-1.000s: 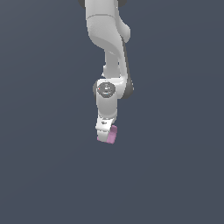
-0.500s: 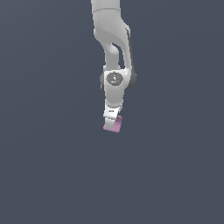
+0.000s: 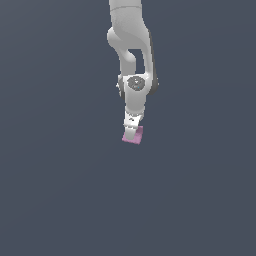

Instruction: Pick up the object and move it to a goal position.

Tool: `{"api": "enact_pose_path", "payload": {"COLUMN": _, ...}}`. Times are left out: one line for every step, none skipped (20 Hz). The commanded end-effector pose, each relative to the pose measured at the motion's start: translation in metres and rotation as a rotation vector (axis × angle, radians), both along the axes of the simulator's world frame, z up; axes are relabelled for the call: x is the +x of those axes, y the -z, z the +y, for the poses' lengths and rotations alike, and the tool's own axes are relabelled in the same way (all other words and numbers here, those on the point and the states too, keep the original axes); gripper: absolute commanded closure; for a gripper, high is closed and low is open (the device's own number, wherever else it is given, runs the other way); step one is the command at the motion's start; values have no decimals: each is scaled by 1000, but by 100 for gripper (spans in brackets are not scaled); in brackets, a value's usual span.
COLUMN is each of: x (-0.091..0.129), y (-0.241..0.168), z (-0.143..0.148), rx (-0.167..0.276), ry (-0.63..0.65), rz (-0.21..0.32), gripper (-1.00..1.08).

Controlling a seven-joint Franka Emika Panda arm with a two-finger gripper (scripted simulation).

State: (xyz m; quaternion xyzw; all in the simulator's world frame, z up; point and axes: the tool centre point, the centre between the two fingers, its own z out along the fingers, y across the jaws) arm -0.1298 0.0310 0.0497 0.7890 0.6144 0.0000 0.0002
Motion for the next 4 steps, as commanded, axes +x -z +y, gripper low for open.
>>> {"api": "enact_pose_path", "payload": {"x": -5, "y": 0, "z": 2, "rx": 0, "ry": 0, "rz": 0, "gripper": 108}}
{"api": "enact_pose_path", "payload": {"x": -6, "y": 0, "z": 3, "rx": 0, "ry": 0, "rz": 0, "gripper": 108}}
{"api": "enact_pose_path", "payload": {"x": -7, "y": 0, "z": 3, "rx": 0, "ry": 0, "rz": 0, "gripper": 108}}
{"api": "enact_pose_path", "payload": {"x": -7, "y": 0, "z": 3, "rx": 0, "ry": 0, "rz": 0, "gripper": 108}}
